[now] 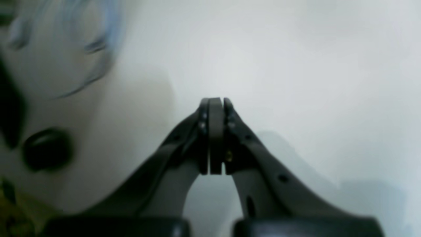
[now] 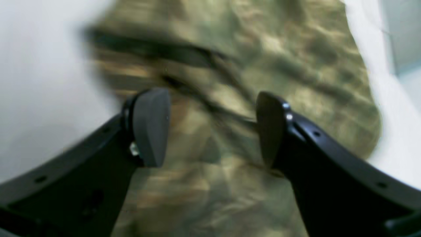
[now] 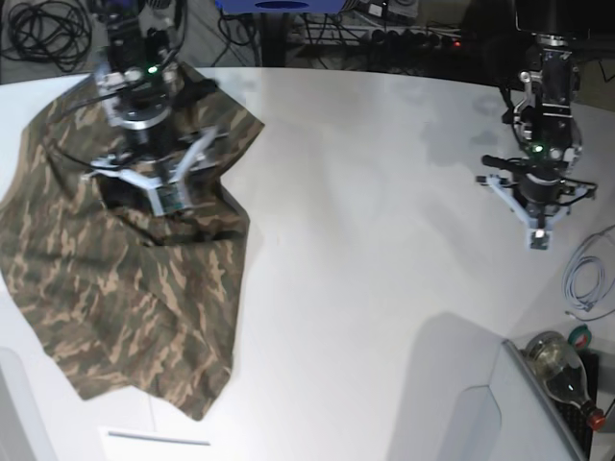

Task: Layout the t-shirt on the table in an organized manner, then fold the t-shirt properly
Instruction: 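Release the fabric and raise the left gripper away, then grasp the shirt body with the left gripper and pull it outward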

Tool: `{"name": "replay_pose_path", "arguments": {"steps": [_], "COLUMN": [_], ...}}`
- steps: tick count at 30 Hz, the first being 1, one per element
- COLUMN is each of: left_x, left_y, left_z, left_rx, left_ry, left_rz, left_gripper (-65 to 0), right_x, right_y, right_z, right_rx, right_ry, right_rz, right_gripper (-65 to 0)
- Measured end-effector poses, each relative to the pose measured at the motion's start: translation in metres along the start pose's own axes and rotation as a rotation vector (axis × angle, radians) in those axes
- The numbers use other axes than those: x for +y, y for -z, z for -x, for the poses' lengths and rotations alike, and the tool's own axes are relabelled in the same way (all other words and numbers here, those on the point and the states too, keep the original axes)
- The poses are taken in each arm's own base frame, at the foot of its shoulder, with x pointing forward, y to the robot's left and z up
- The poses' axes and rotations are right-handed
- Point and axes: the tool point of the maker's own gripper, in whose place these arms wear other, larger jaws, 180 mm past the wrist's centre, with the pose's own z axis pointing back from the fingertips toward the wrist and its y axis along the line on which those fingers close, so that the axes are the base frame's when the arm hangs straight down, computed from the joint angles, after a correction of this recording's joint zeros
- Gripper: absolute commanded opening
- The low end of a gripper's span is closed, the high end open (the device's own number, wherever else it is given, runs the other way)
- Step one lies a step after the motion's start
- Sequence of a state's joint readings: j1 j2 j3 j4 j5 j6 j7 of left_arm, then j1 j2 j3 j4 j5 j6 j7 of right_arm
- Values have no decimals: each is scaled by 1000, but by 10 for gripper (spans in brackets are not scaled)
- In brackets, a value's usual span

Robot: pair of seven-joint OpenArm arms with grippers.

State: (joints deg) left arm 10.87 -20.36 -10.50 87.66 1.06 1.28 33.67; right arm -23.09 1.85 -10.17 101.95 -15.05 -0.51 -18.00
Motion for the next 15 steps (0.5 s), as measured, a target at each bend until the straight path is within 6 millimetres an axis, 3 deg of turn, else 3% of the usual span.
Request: {"name": "replay_pose_path", "arguments": {"steps": [2, 4, 12, 14, 15], "left_x": [8, 9, 8, 8, 11], "left_y": [-2, -3, -10, -11, -11], "left_z": [5, 8, 28, 31, 34], "left_rx": [6, 13, 49, 55, 60], "left_ry": [-11, -13, 10, 10, 4], "left_rz": [-16, -18, -14, -12, -17], "left_gripper": [-650, -650, -650, -650, -650], "right_x": [29, 43, 49, 52, 52], "right_y": [11, 25, 60, 63, 64], "right_z": [0, -1, 22, 26, 29], "right_rx": [21, 36, 126, 141, 150], "right_ry": [-20, -55, -90, -90, -91], "right_rz": [-77, -114, -122, -127, -129], "right_gripper": [-261, -261, -272, -345, -420]}}
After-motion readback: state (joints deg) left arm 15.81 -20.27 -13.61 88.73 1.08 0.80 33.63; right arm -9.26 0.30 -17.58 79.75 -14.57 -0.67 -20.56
